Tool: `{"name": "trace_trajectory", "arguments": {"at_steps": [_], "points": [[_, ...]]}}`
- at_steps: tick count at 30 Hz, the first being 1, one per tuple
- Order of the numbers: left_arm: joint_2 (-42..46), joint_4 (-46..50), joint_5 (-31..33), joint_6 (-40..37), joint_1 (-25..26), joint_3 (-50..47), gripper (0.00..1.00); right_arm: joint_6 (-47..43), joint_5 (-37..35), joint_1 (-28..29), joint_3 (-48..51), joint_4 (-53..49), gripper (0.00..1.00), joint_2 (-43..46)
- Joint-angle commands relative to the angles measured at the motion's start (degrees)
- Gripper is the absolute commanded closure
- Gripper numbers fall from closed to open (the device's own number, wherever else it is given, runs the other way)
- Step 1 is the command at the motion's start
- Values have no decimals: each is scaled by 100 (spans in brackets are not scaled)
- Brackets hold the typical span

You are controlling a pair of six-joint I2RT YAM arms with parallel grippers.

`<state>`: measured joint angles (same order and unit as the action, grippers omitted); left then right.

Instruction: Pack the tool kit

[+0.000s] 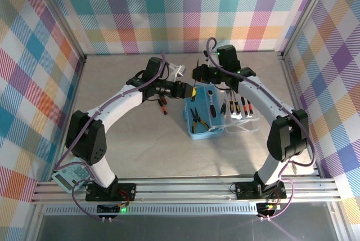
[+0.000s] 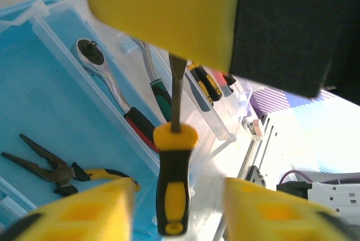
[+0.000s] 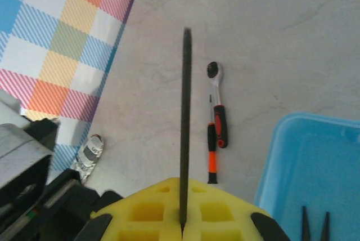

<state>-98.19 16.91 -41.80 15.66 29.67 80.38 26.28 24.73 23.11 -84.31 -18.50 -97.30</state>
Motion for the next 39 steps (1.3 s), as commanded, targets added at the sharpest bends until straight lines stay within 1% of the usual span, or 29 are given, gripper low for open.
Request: {"name": "trace_trajectory", "arguments": {"at_steps": [1, 3, 4, 5, 8, 10, 11, 12, 14, 17, 20, 26, 39], "points": [[145, 508, 362, -279, -146, 148, 21, -349, -120, -243, 220, -306, 100, 457], [328, 644, 513, -305, -429, -13, 7, -517, -182, -461, 449, -463, 100, 727], [412, 670, 610, -292, -570, -92, 3, -588, -209, -573, 556, -524, 100, 866], [503, 762, 741, -304, -731, -175, 0, -668, -214, -724, 696, -595, 100, 1013], [650, 1107, 1224, -389, -1167, -293, 0, -886, -293, -1209, 1003, -819, 100, 1390], [636, 1468, 1839, -495, -1346, -254, 0, -1078, -478, -1468, 1097, -1034, 100, 1555], [582, 1639, 2278, -542, -1411, -218, 0, -1191, -621, -1575, 1117, -1156, 100, 1613], [513, 1790, 2631, -579, -1456, -183, 0, -1289, -756, -1664, 1119, -1267, 100, 1649], [350, 1965, 3141, -582, -1537, -155, 0, -1446, -1069, -1767, 1111, -1451, 100, 1670], [48, 2053, 3522, -564, -1604, -156, 0, -1653, -1622, -1837, 1083, -1619, 100, 1589], [-160, 1990, 3453, -534, -1605, -197, 0, -1754, -1856, -1854, 1007, -1675, 100, 1366], [-237, 1816, 3213, -450, -1605, -305, 0, -1697, -1504, -1846, 914, -1535, 100, 915], [-202, 1781, 3131, -467, -1605, -372, 0, -1929, -1445, -1535, 938, -1525, 100, 630]]}}
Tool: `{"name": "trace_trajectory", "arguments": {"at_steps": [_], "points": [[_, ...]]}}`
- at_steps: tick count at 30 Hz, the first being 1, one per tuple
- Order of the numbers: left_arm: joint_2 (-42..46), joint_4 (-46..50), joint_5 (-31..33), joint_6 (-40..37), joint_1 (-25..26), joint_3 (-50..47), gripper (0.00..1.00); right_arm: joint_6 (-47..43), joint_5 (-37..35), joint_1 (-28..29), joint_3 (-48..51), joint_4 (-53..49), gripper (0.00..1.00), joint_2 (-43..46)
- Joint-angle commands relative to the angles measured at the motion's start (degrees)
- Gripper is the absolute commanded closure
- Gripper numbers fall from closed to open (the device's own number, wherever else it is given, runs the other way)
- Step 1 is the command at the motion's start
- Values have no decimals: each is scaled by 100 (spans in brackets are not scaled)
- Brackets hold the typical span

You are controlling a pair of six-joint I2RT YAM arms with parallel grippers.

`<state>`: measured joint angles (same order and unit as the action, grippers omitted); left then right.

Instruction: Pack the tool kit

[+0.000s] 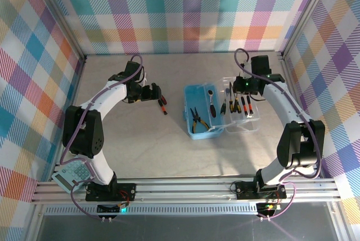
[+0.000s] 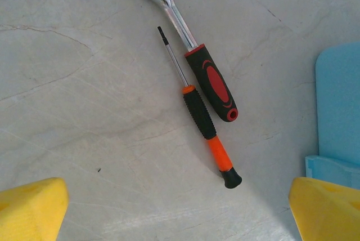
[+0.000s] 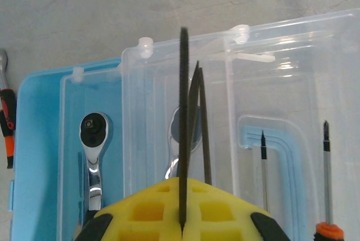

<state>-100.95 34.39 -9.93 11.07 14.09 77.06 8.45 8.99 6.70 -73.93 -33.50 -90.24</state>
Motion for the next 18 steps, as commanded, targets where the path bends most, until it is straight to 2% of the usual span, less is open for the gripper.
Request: {"name": "trace_trajectory", "arguments": {"at_steps": [1, 9, 15, 18], "points": [[74, 32, -59, -8, -46, -43, 0, -170, 137, 136, -112, -30, 100, -105], [33, 67, -45, -43, -46, -12, 0, -216, 136, 235, -279, -73, 94, -480], [-98, 112, -17, -63, -46, 53, 0, -256, 190, 262, -385, -121, 78, -538], [-151, 94, -44, -61, -46, 70, 0, -273, 225, 274, -420, -146, 73, -521]]}}
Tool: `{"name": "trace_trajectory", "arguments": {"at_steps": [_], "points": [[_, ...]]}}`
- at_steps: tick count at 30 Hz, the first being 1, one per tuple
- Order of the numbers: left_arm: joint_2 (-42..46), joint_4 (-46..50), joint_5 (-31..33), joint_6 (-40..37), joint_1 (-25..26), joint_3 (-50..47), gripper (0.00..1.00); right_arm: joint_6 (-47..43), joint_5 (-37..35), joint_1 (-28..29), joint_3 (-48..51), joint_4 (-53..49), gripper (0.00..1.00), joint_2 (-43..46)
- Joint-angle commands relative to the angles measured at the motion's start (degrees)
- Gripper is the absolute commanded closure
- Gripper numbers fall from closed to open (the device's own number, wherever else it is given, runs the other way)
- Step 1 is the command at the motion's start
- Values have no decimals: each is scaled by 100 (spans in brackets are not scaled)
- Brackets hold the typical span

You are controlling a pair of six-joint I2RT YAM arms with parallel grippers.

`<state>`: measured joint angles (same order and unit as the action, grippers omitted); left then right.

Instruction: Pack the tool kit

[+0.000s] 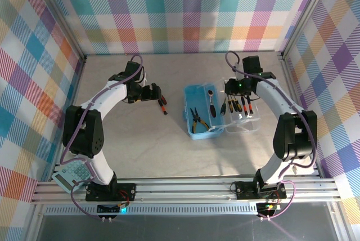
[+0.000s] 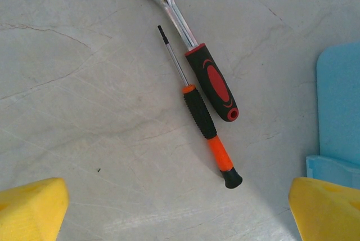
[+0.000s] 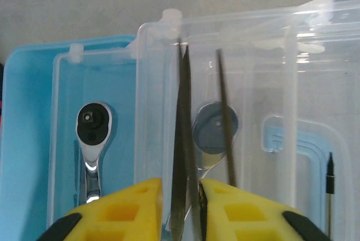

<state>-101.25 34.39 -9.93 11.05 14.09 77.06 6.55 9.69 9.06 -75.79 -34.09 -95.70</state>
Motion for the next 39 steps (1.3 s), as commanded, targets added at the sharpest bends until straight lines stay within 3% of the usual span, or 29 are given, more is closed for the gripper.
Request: {"name": "trace_trajectory", "arguments": {"at_steps": [1, 7, 9, 14, 17, 25, 39], "points": [[-130, 94, -52, -59, -46, 72, 0, -91, 164, 38, -243, -98, 72, 34], [-266, 133, 53, -107, -46, 148, 0, -101, 90, 52, -306, -196, 65, 176], [-423, 185, 196, -141, -46, 261, 0, -101, 21, 56, -344, -257, 58, 299], [-1037, 370, 357, -221, -42, 792, 0, -151, -99, 145, -517, -469, 27, 680], [-1341, 415, 353, -226, 12, 1105, 1, -171, -131, 222, -562, -559, 15, 828], [-1831, 657, 657, -233, 231, 1505, 27, -136, -152, 272, -425, -558, 11, 987], [-2008, 428, 338, -156, 323, 1443, 33, -118, -99, 278, -366, -511, 10, 983]]}}
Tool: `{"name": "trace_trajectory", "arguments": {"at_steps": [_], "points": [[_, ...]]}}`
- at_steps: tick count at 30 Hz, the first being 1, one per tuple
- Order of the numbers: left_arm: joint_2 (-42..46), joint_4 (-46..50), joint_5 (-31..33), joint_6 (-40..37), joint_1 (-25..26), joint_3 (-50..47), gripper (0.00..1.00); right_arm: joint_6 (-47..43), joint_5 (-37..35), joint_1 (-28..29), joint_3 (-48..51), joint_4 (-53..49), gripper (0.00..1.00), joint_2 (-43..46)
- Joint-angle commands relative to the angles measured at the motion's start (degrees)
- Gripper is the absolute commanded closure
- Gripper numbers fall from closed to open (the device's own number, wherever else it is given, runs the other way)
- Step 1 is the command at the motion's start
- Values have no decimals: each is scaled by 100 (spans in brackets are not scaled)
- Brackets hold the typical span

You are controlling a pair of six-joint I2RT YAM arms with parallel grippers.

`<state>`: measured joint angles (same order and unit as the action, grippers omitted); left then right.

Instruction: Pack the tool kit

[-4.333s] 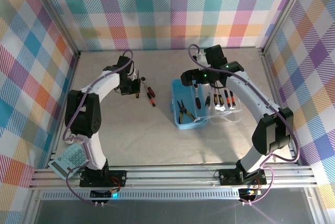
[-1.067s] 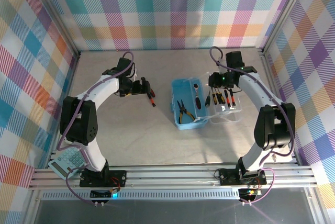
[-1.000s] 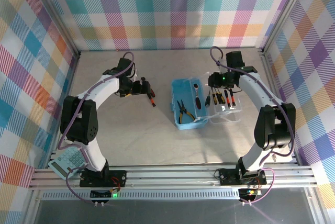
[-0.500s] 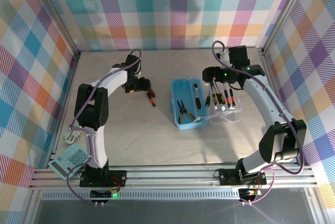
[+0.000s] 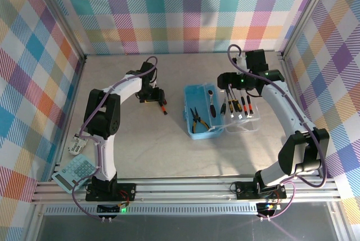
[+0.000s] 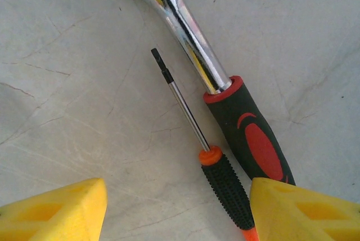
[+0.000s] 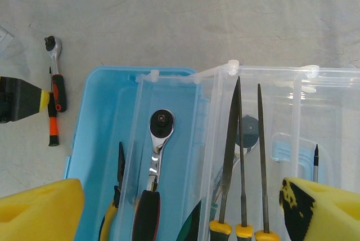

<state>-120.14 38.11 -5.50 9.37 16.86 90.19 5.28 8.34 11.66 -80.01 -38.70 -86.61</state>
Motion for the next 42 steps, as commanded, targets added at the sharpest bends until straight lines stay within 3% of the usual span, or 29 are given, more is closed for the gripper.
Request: {"name": "trace_trajectory", "arguments": {"at_steps": [1, 5, 11, 29, 36, 42], "points": [[-142, 72, -69, 13, 45, 163, 33, 0, 36, 20, 57, -53, 10, 74], [-213, 148, -77, -5, 45, 377, 35, -13, 36, 18, 61, -63, 10, 81], [-305, 254, -136, -24, 78, 393, 47, -9, 36, 16, 82, -55, 10, 91], [-394, 294, -57, -85, 80, 138, 62, -36, 45, 15, 139, -41, 9, 102], [-551, 372, 25, -93, 96, 210, 53, -44, 67, 16, 118, -25, 9, 74], [-945, 793, 596, -225, 484, 750, 53, -36, 89, 14, 105, -15, 9, 48]]}}
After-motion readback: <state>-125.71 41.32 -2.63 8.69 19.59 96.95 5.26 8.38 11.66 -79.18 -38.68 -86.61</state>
